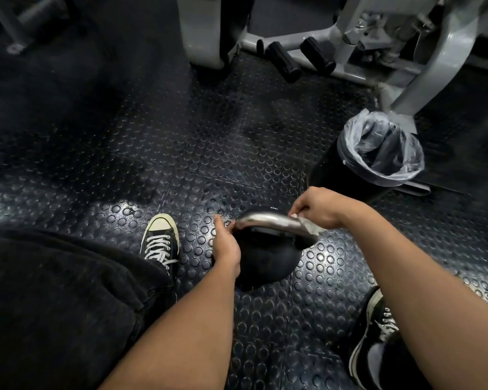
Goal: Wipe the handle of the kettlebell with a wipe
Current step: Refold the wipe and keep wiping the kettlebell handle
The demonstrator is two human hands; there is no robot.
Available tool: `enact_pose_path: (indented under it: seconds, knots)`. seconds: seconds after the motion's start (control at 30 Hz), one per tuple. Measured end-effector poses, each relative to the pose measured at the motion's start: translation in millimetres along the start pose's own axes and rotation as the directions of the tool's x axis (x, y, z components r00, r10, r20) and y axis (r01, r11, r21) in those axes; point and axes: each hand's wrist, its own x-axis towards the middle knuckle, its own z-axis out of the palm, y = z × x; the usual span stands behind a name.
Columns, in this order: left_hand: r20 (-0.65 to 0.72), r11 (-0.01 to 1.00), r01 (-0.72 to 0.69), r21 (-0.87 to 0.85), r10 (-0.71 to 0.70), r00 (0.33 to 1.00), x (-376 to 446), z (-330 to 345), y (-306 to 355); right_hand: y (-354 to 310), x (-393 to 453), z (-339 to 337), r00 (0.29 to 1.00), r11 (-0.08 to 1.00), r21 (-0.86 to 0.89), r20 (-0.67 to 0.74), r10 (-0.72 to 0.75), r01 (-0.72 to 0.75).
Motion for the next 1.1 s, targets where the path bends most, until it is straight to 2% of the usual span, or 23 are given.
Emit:
enact_pose_path:
  seconds: [0.07, 0.2, 0.27, 0.37, 0.5, 0.57, 0.7, 0.83, 1.0, 1.1]
  knots:
    - [-0.004, 1.000, -0.004, 0.000, 0.004, 1.000, 1.2, -0.1, -0.3, -7.1, 6.4, 5.2, 1.000, 1.000, -0.006, -0.027, -0.009, 0.009]
    - [-0.004, 1.000, -0.001, 0.013, 0.001, 1.000, 5.2, 0.6, -2.0, -12.0, 5.3, 7.6, 0.993, 0.993, 0.104, -0.107, -0.042, 0.053]
    - [-0.007, 1.000, 0.004, 0.019, -0.004, 1.000, 4.8, -0.5, -2.0, -2.3, 0.9, 5.3, 0.993, 0.988, 0.152, -0.114, -0.014, 0.031]
    - [-0.014, 1.000, 0.000, 0.018, 0.000, 1.000, 5.1, -0.8, -1.9, 0.4, 0.4, 6.0, 0.995, 0.991, 0.134, -0.096, 0.015, -0.002]
    - [-0.008, 1.000, -0.007, 0.022, 0.007, 1.000, 5.9, 1.2, -1.9, -10.5, 2.9, 12.3, 0.976, 0.987, 0.113, -0.197, -0.093, 0.117]
    - [-0.003, 1.000, -0.002, 0.016, 0.002, 1.000, 7.7, 0.2, -2.7, -3.9, -1.8, 11.7, 0.970, 0.982, 0.149, -0.228, -0.081, 0.117]
    - [0.009, 1.000, 0.006, 0.003, -0.006, 1.000, 12.8, -1.6, -4.9, 2.1, 2.1, 17.1, 0.982, 0.996, 0.089, -0.187, -0.002, 0.019]
    - [0.009, 1.000, 0.000, 0.011, -0.001, 1.000, 15.7, -0.8, -5.9, -10.9, 2.9, 18.9, 0.969, 0.984, 0.134, -0.235, -0.083, 0.116]
    - [0.000, 1.000, 0.015, 0.000, -0.015, 1.000, 17.7, -1.6, -7.1, 10.2, -6.0, 18.3, 0.973, 0.986, 0.162, -0.230, -0.006, 0.044]
    - [0.005, 1.000, 0.010, -0.001, -0.010, 1.000, 16.7, -0.7, -5.5, 2.0, -3.3, 22.3, 0.967, 0.980, 0.178, -0.254, -0.037, 0.084]
